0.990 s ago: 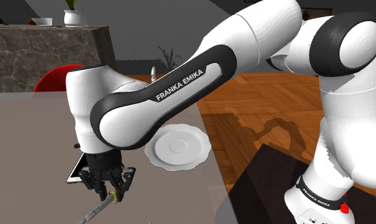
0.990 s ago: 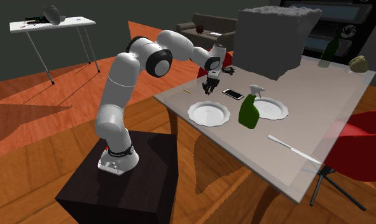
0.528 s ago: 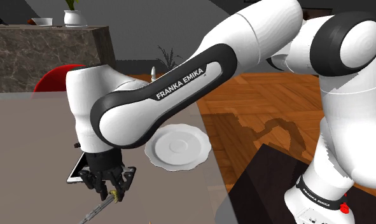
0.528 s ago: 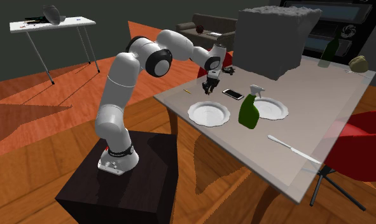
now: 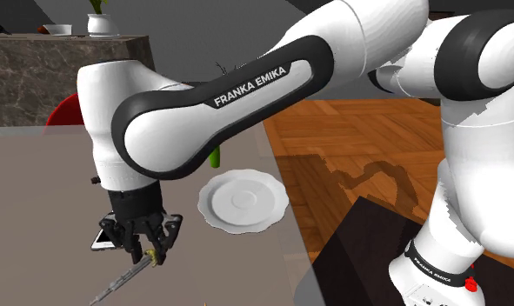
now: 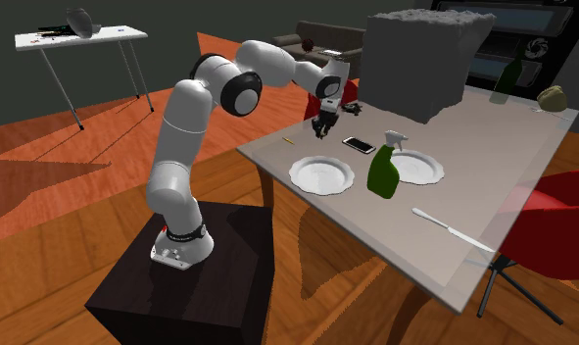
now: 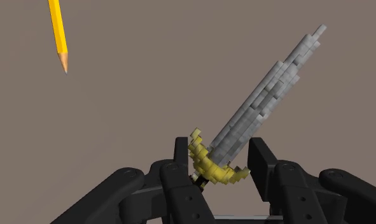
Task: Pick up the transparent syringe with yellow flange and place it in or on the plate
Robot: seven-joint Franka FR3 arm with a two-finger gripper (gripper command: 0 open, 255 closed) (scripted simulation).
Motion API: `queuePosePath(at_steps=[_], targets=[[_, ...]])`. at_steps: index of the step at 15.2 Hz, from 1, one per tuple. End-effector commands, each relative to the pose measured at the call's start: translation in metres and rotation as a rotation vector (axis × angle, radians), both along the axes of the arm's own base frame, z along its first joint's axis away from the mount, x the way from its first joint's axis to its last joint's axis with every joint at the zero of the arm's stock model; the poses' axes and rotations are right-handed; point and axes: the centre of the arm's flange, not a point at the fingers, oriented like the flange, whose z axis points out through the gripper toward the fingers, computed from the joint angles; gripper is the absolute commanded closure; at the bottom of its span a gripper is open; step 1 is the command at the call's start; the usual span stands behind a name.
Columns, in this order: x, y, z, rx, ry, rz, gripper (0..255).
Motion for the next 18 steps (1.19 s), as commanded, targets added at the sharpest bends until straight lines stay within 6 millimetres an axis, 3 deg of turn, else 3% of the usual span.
queuePosePath(at_steps=[1,8,18], targets=[[0.001,-0.001,0.011,0.0,0.0,0.0,255],[0.001,-0.001,0.044,0.0,0.0,0.0,255],[0.005,-0.133,0.045,0.0,0.0,0.0,255]])
